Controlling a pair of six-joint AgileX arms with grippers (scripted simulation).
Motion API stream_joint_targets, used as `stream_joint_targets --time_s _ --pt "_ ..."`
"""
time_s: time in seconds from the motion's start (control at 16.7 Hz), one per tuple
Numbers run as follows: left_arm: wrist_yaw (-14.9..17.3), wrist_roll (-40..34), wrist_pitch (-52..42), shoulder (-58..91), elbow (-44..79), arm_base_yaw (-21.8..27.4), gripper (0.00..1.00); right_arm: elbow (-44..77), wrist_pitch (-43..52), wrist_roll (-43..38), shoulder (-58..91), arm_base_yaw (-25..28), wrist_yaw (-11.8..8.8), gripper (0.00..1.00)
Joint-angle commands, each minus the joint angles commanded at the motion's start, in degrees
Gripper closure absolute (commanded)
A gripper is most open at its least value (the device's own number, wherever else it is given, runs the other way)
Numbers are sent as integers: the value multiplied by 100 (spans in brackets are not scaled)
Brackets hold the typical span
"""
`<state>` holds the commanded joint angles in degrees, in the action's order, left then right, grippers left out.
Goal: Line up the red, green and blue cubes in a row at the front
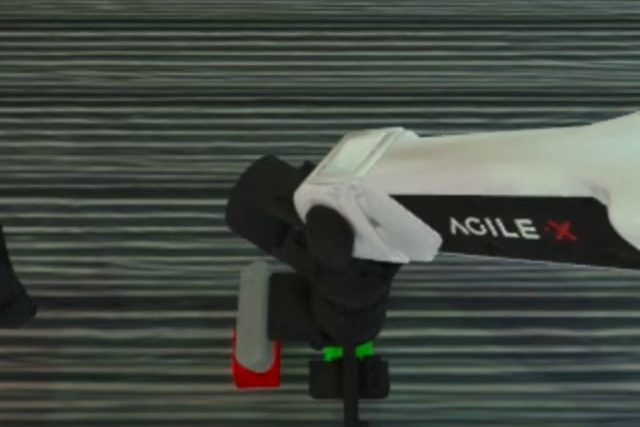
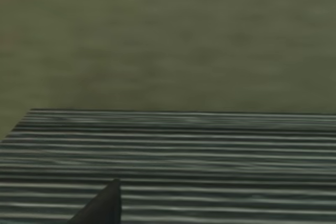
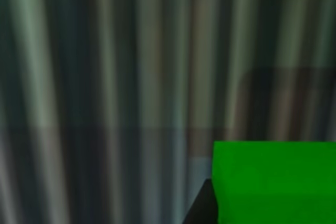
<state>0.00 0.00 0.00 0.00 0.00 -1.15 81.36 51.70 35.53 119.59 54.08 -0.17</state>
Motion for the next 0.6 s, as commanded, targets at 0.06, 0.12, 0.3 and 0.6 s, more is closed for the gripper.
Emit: stream_joint_targets --time_s 0.06,0.12,0.3,0.6 --pt "0 0 0 0 0 0 0 0 0 0 0 0 0 100" --pt "0 0 0 0 0 0 0 0 0 0 0 0 0 100" --pt "0 0 0 0 0 0 0 0 0 0 0 0 0 77" --pt "0 0 0 0 0 0 0 0 0 0 0 0 0 40"
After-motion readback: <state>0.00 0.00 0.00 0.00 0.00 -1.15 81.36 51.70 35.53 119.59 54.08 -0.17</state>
